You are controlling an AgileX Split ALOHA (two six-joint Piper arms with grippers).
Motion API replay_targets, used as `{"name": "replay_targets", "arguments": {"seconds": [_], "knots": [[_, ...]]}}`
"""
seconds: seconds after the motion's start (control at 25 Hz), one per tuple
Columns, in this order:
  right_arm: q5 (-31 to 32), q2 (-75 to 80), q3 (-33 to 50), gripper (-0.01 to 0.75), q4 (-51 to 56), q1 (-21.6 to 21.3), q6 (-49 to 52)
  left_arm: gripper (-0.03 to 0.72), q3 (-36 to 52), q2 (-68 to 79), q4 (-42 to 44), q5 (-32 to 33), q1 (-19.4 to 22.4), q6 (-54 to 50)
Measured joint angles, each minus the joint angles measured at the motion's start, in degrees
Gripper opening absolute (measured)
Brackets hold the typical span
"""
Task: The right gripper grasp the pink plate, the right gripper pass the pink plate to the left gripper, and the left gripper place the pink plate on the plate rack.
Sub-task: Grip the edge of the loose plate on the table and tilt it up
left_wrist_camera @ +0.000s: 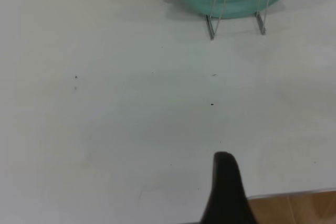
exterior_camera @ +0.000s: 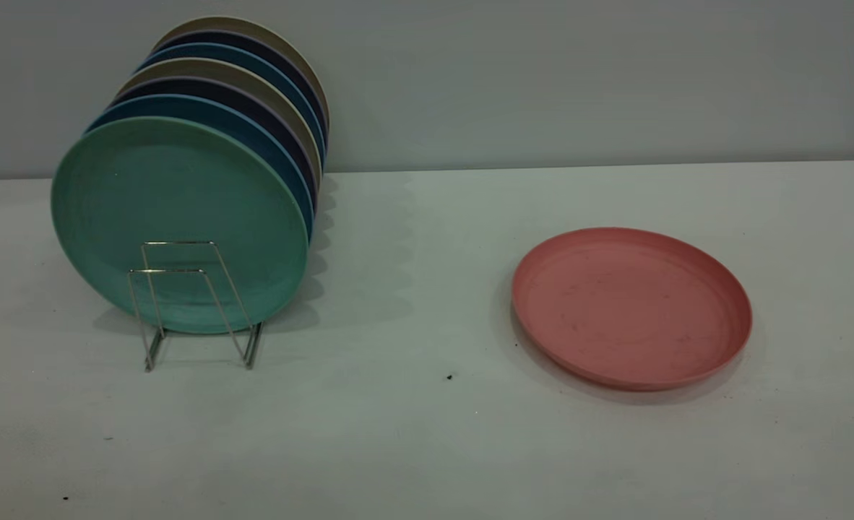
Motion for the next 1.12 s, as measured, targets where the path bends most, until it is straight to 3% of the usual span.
{"name": "replay_targets", "arguments": {"seconds": [0.2, 0.36, 0.52, 0.84, 1.12], "knots": [[-1.4, 2.0, -0.8, 0.425, -0.1, 0.0, -2.1, 0.552, -0.7, 1.4, -2.7, -2.8, 0.0, 0.0], [-8.4, 8.7, -1.2, 0.425, 0.0, 0.0, -3.0, 0.541, -0.7, 9.4, -3.3, -5.8, 0.0, 0.2], [-16.1, 19.0, -1.3, 0.425, 4.0, 0.0, -4.1, 0.541, -0.7, 18.5, -7.8, -12.8, 0.0, 3.0], [-25.1, 43.9, -1.3, 0.425, 24.4, 0.0, -19.9, 0.541, -0.9, 33.3, -25.5, -22.3, 0.0, 18.7], [-31.2, 67.9, -7.4, 0.425, 45.5, 0.0, -40.0, 0.541, -5.1, 40.1, -28.1, -22.8, 0.0, 20.7]]}}
